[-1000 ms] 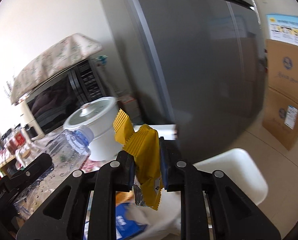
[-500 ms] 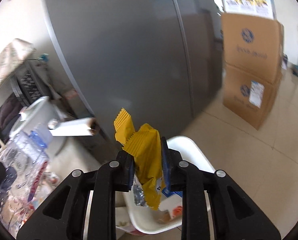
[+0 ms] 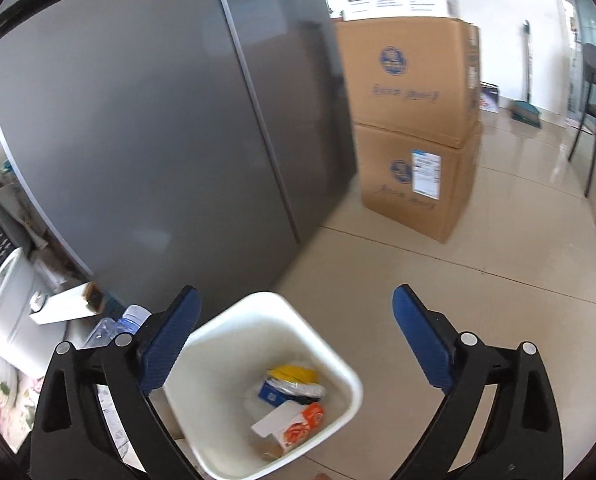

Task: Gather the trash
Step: 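Open the left tool over the bin while the right tool withdraws open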

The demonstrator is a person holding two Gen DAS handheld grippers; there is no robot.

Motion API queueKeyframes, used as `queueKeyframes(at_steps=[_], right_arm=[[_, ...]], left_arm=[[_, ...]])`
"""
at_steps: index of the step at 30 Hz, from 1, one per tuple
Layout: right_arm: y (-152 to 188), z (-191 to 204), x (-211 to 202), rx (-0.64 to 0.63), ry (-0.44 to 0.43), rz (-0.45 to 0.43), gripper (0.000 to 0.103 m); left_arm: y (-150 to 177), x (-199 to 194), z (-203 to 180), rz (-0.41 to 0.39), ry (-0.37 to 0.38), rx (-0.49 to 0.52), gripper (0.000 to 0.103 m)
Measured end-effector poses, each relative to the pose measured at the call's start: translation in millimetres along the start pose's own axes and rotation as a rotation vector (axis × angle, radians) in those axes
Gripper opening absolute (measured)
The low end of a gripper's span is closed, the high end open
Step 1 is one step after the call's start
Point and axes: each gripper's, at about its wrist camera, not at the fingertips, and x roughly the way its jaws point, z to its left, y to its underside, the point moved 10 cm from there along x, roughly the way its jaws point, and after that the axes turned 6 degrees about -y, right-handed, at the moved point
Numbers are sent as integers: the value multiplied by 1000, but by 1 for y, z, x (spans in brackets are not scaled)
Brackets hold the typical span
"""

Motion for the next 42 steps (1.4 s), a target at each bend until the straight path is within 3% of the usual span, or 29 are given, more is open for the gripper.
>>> queueKeyframes(at_steps=[11,14,33,42], right_arm=[[2,-17,-1,-64,91,3,95],[3,-14,-1,-80,88,6,95],[14,22,-18,-189,90,-23,96],[35,80,-38,-285,22,-43,96]], left_arm=[[5,52,-4,78,-42,-46,46],[6,50,-2,72,-63,-43,57],[-7,-12,40,-37,-271,-4,73],[-13,-74,91,-114,-388,-33,80]])
